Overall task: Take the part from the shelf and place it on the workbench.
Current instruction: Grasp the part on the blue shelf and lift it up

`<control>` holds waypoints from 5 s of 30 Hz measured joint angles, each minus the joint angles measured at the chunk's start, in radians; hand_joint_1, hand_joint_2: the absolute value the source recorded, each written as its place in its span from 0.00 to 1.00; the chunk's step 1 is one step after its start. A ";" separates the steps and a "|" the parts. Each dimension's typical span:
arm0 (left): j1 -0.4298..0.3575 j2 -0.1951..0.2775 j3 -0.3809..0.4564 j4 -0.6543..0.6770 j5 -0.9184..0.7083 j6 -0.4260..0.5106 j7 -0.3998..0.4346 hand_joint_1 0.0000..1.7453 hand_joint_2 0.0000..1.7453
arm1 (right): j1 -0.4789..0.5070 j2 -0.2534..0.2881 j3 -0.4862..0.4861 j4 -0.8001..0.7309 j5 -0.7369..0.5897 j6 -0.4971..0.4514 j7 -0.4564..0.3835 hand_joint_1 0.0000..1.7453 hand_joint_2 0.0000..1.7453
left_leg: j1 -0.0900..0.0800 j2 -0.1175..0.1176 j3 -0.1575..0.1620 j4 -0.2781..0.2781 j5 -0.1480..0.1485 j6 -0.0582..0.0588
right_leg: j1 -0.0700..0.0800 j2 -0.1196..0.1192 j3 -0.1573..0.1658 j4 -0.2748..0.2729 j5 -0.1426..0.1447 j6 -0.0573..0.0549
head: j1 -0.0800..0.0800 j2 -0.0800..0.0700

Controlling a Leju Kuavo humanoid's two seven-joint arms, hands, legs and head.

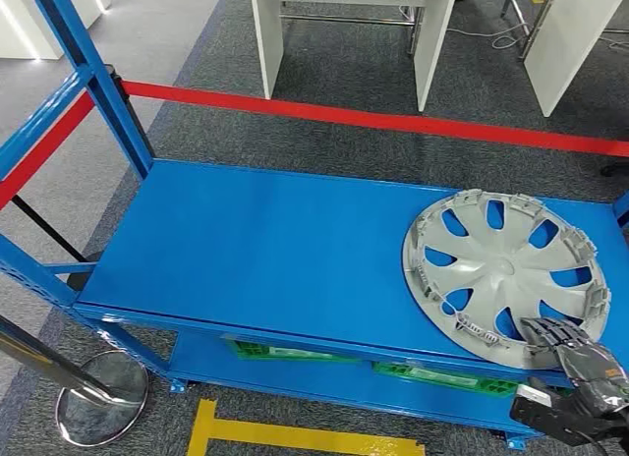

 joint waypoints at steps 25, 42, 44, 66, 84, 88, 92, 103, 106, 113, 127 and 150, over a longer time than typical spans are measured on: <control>-0.004 -0.009 0.000 0.000 -0.010 0.004 0.000 0.00 0.00 | -0.027 -0.017 0.039 0.036 -0.007 -0.002 0.000 1.00 1.00 | 0.000 0.000 0.000 0.000 0.000 0.000 | 0.000 0.000 0.000 0.000 0.000 0.000 | 0.000 0.000; -0.005 -0.016 0.000 0.000 -0.011 0.002 0.000 0.00 0.00 | -0.027 -0.019 0.063 0.041 0.088 -0.080 0.029 1.00 1.00 | 0.000 0.000 0.000 0.000 0.000 0.000 | 0.000 0.000 0.000 0.000 0.000 0.000 | 0.000 0.000; -0.005 -0.017 0.000 0.000 -0.011 0.000 0.000 0.00 0.00 | -0.026 -0.019 0.069 0.038 0.122 -0.106 0.036 1.00 1.00 | 0.000 0.000 0.000 0.000 0.000 0.000 | 0.000 0.000 0.000 0.000 0.000 0.000 | 0.000 0.000; -0.011 -0.025 0.003 0.000 -0.027 0.004 0.000 0.00 0.00 | -0.065 -0.025 0.114 -0.093 0.251 -0.158 0.052 1.00 1.00 | -0.001 0.000 -0.001 0.000 0.000 0.000 | -0.001 0.000 0.000 0.000 0.000 0.000 | 0.000 0.000; -0.013 -0.030 0.002 0.000 -0.045 0.018 0.000 0.00 0.00 | -0.051 -0.025 0.119 -0.183 0.495 -0.372 0.125 1.00 1.00 | -0.001 0.000 -0.001 0.000 0.000 0.000 | -0.001 0.000 -0.001 0.000 0.000 0.000 | 0.000 0.000; -0.013 -0.031 0.002 0.001 -0.049 0.021 0.000 0.00 0.00 | -0.037 -0.021 0.119 -0.198 0.563 -0.442 0.141 1.00 1.00 | -0.001 0.000 -0.001 0.000 0.000 0.000 | -0.001 0.000 -0.001 0.000 0.000 0.000 | 0.000 0.000; -0.015 -0.031 0.002 0.002 -0.058 0.026 0.000 0.00 0.00 | -0.024 0.004 0.118 -0.214 0.659 -0.553 0.159 1.00 1.00 | -0.001 0.000 -0.001 0.000 0.000 0.000 | -0.001 0.000 -0.001 0.000 0.000 0.000 | 0.000 0.000; -0.014 -0.031 0.001 0.007 -0.072 0.042 0.003 0.00 0.00 | -0.006 0.085 0.099 -0.253 0.795 -0.699 0.150 1.00 1.00 | -0.001 0.000 -0.001 0.000 0.000 0.000 | -0.001 0.000 0.000 0.000 0.000 0.000 | 0.000 0.000; -0.013 -0.031 0.001 0.008 -0.077 0.045 0.003 0.00 0.00 | -0.005 0.129 0.066 -0.275 0.796 -0.704 0.083 1.00 1.00 | -0.001 0.000 -0.001 0.000 0.000 0.000 | -0.001 0.000 0.000 0.000 0.000 0.000 | 0.000 0.000; -0.009 -0.028 0.001 0.008 -0.088 0.054 0.005 0.00 0.00 | -0.007 0.256 -0.031 -0.352 0.797 -0.704 -0.095 1.00 1.00 | -0.001 0.000 -0.001 0.000 0.000 0.000 | -0.001 0.000 0.000 0.000 -0.001 0.000 | 0.000 0.000; -0.003 -0.019 -0.023 0.008 -0.164 0.053 -0.026 0.00 0.00 | -0.076 0.366 -0.153 -0.532 0.797 -0.704 -0.233 1.00 1.00 | -0.001 0.000 -0.001 0.000 0.000 0.000 | -0.001 0.000 0.000 0.000 -0.001 0.000 | 0.000 0.000; 0.001 -0.014 -0.061 0.008 -0.220 0.077 -0.122 0.00 1.00 | -0.112 0.369 -0.186 -0.649 0.797 -0.703 -0.244 1.00 1.00 | -0.001 0.000 -0.001 0.000 0.000 0.000 | -0.001 0.000 -0.001 0.000 -0.001 0.000 | 0.000 0.000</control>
